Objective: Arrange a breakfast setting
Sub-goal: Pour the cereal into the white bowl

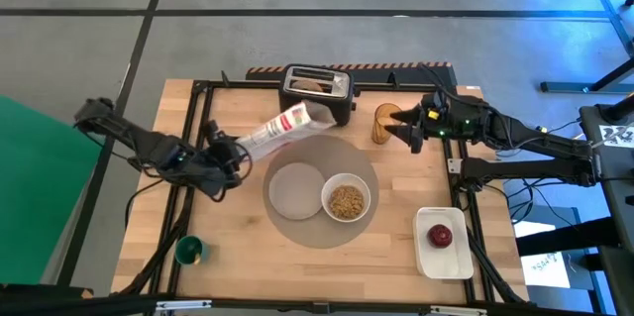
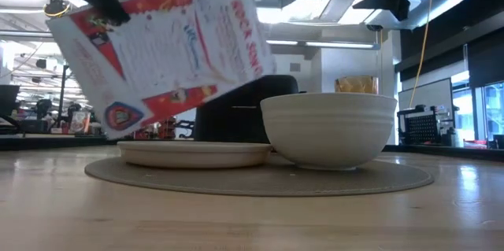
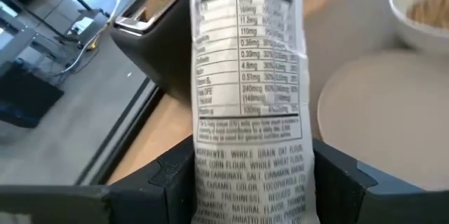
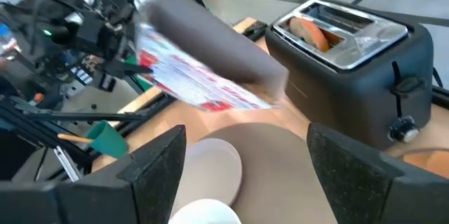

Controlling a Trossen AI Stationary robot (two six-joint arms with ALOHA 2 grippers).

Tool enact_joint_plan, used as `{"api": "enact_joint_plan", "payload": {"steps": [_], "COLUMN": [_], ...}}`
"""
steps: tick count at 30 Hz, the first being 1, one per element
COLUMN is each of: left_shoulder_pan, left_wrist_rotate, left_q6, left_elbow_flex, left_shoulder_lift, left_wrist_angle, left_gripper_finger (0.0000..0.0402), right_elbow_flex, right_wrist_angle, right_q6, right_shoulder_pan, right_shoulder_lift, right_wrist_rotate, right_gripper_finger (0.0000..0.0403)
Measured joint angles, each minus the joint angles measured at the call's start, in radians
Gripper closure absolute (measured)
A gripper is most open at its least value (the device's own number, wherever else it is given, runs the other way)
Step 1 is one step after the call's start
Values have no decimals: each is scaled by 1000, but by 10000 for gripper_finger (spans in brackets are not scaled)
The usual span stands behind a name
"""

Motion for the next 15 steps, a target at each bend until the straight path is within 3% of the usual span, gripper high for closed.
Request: {"api": "enact_joint_plan", "payload": {"steps": [9,11,15], "left_shoulder_pan": [-46,-47,-47], "left_wrist_rotate": [-78,-96,-110], "left_q6": [-58,-57,-56], "left_elbow_flex": [-291,-328,-348], "left_shoulder_lift": [-202,-223,-259], "left_wrist_angle": [226,248,260], "left_gripper_finger": [206,212,219], "right_elbow_flex": [0,1,0], "right_wrist_angle": [67,125,314], "right_q6": [11,-3,-62], "right_shoulder_pan": [1,13,41], "right_shoulder_lift": [33,95,298], "right_wrist_rotate": [-15,-52,-29], "right_gripper_finger": [116,116,116]}}
